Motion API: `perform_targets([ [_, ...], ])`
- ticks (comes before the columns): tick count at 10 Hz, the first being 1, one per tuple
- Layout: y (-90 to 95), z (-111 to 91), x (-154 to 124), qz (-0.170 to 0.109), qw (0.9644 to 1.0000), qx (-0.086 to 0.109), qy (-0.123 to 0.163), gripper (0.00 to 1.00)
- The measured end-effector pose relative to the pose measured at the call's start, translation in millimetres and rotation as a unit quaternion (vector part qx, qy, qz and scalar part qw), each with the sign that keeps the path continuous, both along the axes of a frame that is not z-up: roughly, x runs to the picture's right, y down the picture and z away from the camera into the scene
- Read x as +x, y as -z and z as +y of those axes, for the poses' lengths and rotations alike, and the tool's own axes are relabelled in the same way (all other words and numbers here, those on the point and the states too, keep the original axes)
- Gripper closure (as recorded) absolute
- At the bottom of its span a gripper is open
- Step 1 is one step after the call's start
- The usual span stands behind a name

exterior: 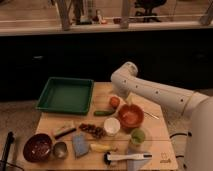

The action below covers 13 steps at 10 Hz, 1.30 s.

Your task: Place apple in paper cup

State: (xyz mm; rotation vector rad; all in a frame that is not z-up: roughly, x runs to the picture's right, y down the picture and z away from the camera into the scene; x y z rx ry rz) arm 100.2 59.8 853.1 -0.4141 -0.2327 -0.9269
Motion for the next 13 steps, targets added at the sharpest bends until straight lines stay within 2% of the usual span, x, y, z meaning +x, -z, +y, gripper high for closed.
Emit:
perform_targets([
  [2, 0.7, -2.8, -13.3, -0.029, 0.9995, 0.002, 0.016, 0.20],
  [5, 1.1, -10.6, -16.9, -0.059, 0.9972, 0.007, 0.045, 0.20],
  [8, 0.7, -15.9, -24.9, -0.094, 0.9925, 0.006, 0.078, 0.20],
  [13, -6.3, -13.1, -41.0, -0.143, 0.9834, -0.011, 0.111, 0.20],
])
